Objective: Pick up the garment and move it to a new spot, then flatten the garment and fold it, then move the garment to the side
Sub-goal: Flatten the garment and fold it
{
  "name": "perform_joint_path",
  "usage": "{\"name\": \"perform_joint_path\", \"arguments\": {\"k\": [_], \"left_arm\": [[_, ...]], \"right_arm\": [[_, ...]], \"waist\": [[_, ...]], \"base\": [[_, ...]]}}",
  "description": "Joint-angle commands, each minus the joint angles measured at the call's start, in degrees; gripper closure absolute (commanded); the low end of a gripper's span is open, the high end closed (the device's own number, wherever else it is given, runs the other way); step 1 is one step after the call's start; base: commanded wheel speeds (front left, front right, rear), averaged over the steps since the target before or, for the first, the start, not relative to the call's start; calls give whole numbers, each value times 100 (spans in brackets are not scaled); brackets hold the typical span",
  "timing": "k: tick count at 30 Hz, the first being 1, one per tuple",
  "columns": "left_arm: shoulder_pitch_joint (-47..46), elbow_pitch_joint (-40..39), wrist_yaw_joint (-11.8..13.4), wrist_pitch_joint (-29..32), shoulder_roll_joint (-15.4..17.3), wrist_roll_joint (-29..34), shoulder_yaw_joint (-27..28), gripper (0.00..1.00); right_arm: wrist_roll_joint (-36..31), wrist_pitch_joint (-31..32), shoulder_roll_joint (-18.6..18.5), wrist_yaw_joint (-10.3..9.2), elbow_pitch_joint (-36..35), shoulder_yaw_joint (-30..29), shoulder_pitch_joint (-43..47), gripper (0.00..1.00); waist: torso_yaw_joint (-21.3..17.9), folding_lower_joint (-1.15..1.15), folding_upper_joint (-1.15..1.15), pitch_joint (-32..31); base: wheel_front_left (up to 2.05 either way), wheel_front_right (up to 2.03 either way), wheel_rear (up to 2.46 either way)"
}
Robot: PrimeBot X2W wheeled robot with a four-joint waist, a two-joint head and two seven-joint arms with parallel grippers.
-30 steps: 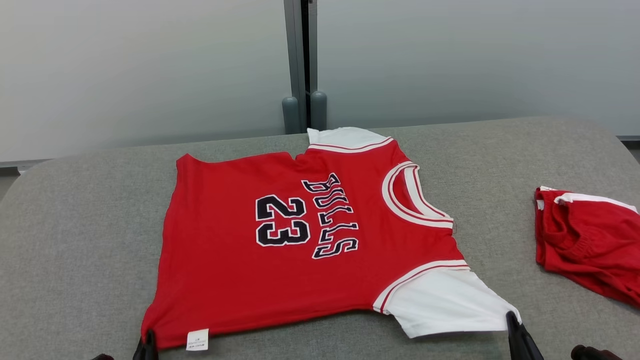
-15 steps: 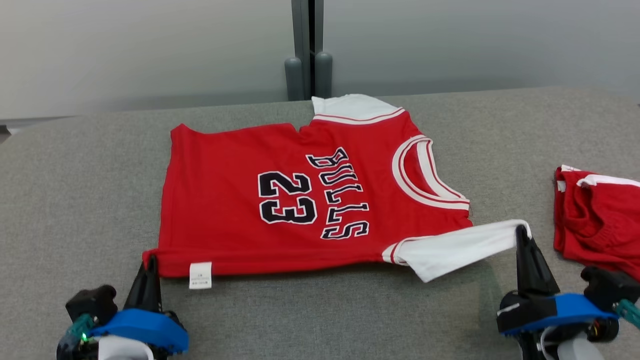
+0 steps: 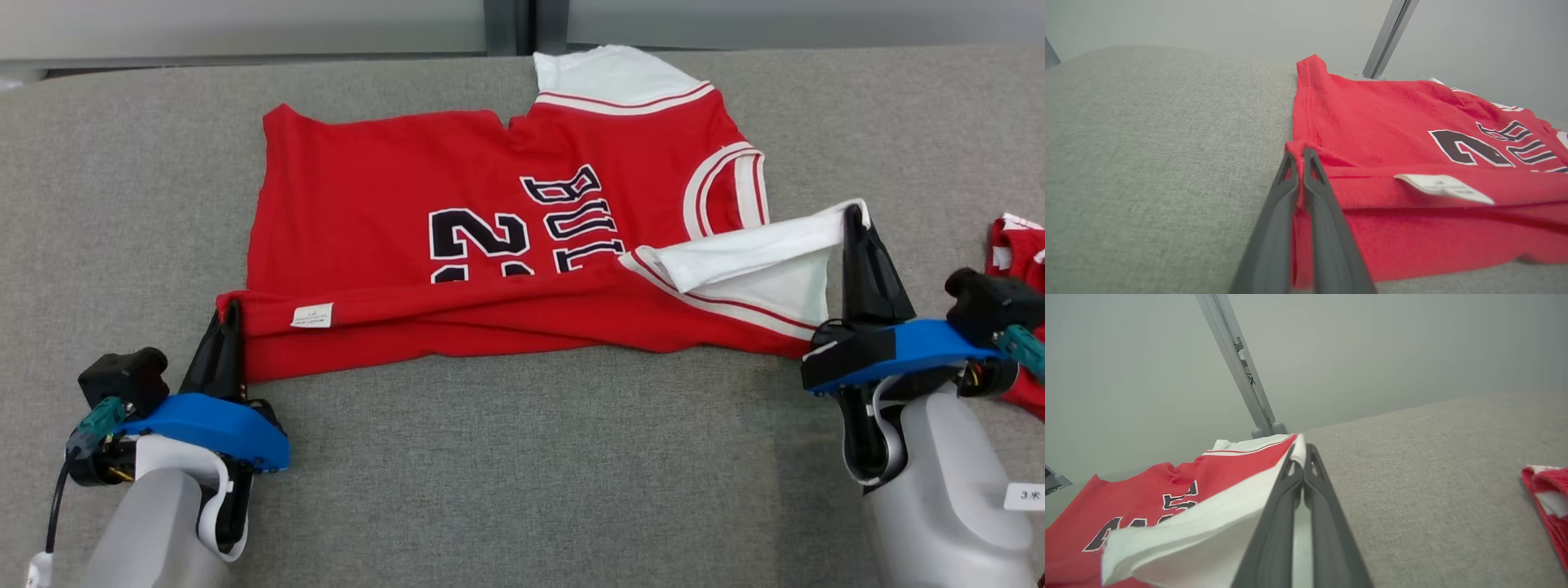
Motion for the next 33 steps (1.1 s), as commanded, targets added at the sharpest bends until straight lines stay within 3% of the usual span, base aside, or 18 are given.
{"name": "perform_joint_path", "arguments": {"k": [1,13,14,15,16,17,18,27,33], "left_arm": [[-102,28,16,-13,39,-52,-84,100],[-581,53,16,-14,296,-549,-809,100],[-592,39,16,-14,309,-579,-831,94],[-607,16,16,-14,324,-602,-844,58],[-609,-5,16,-14,324,-639,-853,0],[-587,-13,16,-13,305,-689,-850,0],[-540,-21,16,-14,289,-741,-810,0],[64,-340,16,-13,154,-1042,-638,0],[287,-69,15,-3,180,-1157,-790,0]], "right_arm": [[-59,-26,-29,0,85,4,-142,100],[-601,-27,-31,0,531,-341,-880,100],[-623,-27,-30,0,556,-347,-902,100],[-634,-27,-32,0,549,-384,-925,100],[-624,-27,-34,0,561,-395,-939,77],[-559,-27,-29,0,578,-369,-942,26],[-529,-27,-29,0,560,-362,-935,0],[-271,-24,-27,0,91,-443,-257,0],[-74,-24,-23,0,-83,-312,201,0]], "waist": [[76,-2,-1,116],[118,-2,-1,412],[121,-2,-1,415],[122,-2,-1,416],[126,-2,-1,413],[131,-2,-1,400],[131,-2,-1,382],[74,-2,-1,190],[-51,-2,-1,200]], "base": [[0,0,0],[0,0,0],[0,0,0],[0,0,0],[0,0,0],[0,0,0],[0,0,0],[0,0,0],[0,0,0]]}}
